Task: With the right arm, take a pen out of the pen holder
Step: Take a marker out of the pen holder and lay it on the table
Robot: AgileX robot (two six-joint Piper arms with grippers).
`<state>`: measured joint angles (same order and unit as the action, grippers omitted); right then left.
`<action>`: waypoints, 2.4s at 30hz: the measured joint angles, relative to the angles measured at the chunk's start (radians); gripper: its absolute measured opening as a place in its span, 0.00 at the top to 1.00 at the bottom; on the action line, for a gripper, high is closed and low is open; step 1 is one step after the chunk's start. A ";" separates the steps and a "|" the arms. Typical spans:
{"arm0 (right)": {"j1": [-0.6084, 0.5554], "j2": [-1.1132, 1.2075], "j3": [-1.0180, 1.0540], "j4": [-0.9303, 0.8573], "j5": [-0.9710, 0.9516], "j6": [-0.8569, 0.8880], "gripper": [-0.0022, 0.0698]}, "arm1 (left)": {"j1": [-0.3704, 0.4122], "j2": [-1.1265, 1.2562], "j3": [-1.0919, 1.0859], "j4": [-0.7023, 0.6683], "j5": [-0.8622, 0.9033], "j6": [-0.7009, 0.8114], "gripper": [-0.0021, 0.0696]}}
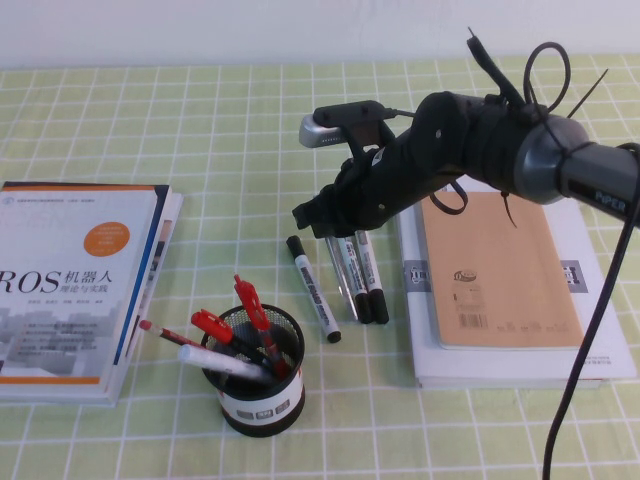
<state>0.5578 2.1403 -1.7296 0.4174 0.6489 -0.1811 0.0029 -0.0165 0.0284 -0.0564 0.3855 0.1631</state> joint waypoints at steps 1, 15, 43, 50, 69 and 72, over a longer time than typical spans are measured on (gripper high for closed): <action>0.000 0.006 -0.003 0.000 -0.002 0.002 0.91 | 0.000 0.000 0.000 0.000 0.000 0.000 0.98; -0.006 0.038 -0.008 -0.007 -0.024 0.037 0.83 | 0.000 0.000 0.000 0.000 0.000 0.000 0.98; 0.019 -0.665 0.614 -0.098 -0.064 0.080 0.98 | 0.000 0.000 0.000 0.000 0.000 0.000 0.98; 0.019 -0.907 0.821 -0.097 -0.055 0.080 0.99 | 0.000 0.000 0.000 0.000 0.000 0.000 0.98; -0.001 -1.000 1.019 -0.179 -0.103 0.035 0.99 | 0.000 0.000 0.000 0.000 0.000 0.000 0.98; -0.061 -1.084 1.124 -0.176 -0.235 0.034 0.99 | 0.000 0.000 0.000 0.000 0.000 0.000 0.98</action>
<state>0.4968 1.0561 -0.6052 0.2416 0.4144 -0.1472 0.0029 -0.0165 0.0284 -0.0564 0.3855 0.1631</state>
